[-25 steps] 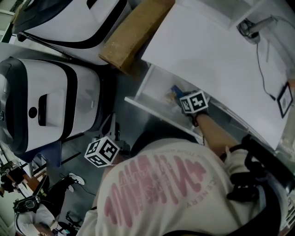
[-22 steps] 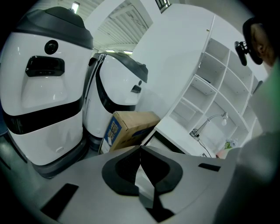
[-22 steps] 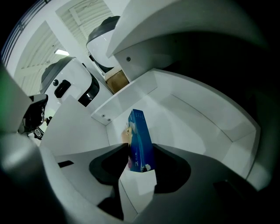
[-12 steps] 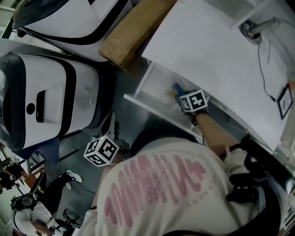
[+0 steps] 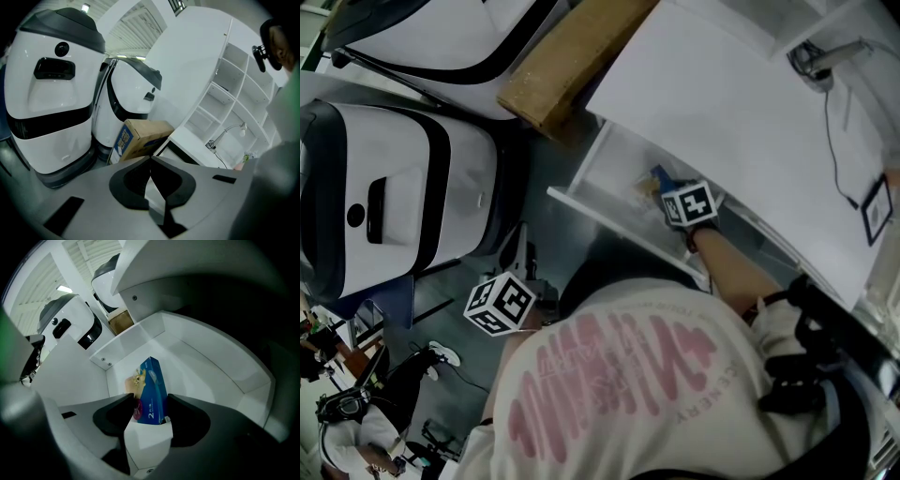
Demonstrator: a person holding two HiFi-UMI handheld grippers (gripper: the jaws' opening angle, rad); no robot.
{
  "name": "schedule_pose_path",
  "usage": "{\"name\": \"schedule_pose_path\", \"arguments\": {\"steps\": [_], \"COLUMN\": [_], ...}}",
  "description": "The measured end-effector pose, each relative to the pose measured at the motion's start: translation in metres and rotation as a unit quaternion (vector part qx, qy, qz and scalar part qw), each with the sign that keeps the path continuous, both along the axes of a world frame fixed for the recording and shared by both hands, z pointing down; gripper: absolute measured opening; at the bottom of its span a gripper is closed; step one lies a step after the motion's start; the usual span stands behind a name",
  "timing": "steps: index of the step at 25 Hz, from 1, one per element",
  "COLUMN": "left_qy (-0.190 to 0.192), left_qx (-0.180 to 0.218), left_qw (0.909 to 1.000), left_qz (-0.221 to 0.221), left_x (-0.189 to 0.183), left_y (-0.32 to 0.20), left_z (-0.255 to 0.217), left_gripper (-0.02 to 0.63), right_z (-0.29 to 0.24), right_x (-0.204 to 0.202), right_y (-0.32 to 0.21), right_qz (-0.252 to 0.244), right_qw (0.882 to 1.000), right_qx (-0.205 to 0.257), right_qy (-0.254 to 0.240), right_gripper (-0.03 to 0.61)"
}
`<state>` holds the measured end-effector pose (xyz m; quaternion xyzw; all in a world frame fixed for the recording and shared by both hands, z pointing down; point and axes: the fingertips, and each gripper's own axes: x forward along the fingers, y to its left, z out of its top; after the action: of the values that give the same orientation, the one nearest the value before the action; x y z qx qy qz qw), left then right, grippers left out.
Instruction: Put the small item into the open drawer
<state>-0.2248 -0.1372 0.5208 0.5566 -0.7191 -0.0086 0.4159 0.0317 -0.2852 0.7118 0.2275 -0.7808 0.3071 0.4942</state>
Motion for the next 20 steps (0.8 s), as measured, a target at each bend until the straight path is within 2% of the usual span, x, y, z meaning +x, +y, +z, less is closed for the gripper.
{"name": "schedule_pose_path", "arguments": {"steps": [14,20], "left_qy": [-0.003,-0.002], "left_qx": [-0.010,-0.009], "left_qw": [0.9999,0.9999], "left_qz": [-0.009,-0.006], "left_x": [-0.003,-0.003], "left_y": [0.004,0.001], "left_z": [0.001,0.002], "left_gripper": [0.031,0.031], "right_z": [0.012,0.012], "right_x": [-0.002,-0.007], "right_y": [-0.001,-0.001], "right_qz": [-0.029,-0.059], "right_qw": [0.999,0.997], "right_qx": [0.006,0.029], "right_qy": [0.028,0.040], "right_gripper": [0.255,0.256]}}
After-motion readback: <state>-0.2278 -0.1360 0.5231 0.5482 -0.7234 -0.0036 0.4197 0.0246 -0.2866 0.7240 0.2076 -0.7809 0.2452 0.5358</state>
